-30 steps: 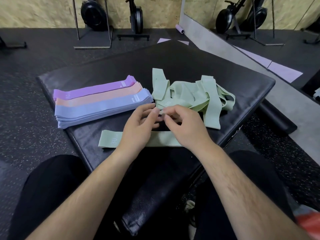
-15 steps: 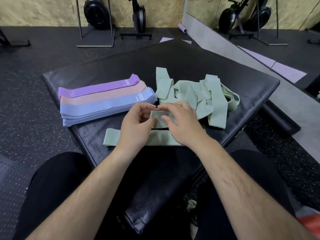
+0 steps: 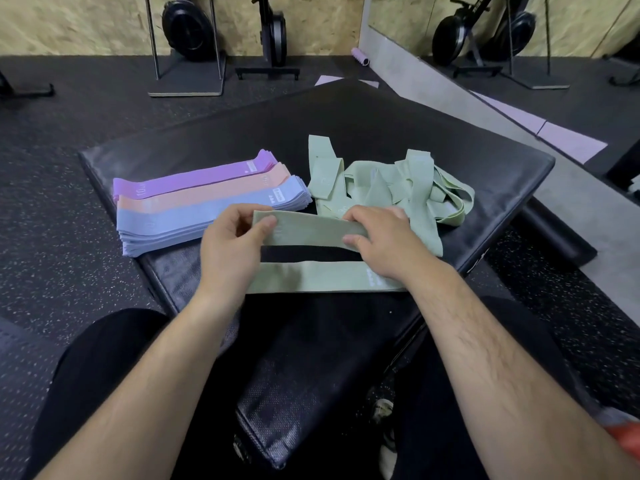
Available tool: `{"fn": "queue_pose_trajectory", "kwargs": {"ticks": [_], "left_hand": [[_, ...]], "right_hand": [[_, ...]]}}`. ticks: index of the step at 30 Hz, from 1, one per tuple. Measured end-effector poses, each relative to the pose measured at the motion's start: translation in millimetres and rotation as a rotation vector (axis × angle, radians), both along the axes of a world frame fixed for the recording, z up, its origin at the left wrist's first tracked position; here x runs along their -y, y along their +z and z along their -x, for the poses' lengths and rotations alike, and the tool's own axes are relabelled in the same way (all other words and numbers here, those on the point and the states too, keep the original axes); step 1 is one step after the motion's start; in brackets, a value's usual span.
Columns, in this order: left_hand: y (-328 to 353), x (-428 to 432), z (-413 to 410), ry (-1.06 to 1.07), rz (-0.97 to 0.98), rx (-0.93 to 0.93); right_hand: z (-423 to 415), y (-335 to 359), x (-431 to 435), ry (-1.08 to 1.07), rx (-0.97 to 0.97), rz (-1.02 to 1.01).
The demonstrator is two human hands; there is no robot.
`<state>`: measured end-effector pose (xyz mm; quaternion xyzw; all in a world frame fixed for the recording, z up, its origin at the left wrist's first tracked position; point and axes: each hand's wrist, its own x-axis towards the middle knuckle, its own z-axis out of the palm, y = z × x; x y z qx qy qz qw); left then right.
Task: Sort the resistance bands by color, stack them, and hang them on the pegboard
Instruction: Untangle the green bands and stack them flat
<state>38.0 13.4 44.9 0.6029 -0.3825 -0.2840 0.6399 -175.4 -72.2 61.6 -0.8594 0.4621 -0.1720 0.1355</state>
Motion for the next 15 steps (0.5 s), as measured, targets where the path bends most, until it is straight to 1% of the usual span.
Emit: {"fn": "queue_pose_trajectory", "kwargs": {"ticks": [2,4,9,12,15], "left_hand": [[-0.3,1.3,-13.6,0.022,0.011,-0.056],[-0.3,0.6,-24.7,0.051,0.021,-0.068],[1.9,-5.3,-47.4,0.071,0.030,-0.141],[4.6,-8.9,-49.6,0.068,0.050,-0.162],[5.4,-16.8,-49.2,0.030,0.015,-0.127]], "right_hand": [[10.7,0.5,4.2,-0.080,-0.005,-0.031],[21.1,0.9,7.8,-0.158,0.015,-0.049],[44.0,4.1,13.2,-0.265,0.024,0.028],[56.2,4.6,10.9,-0.285,0.163,-0.037],[64.4,6.2,2.3,-0.248,0.364,-0.115]]}}
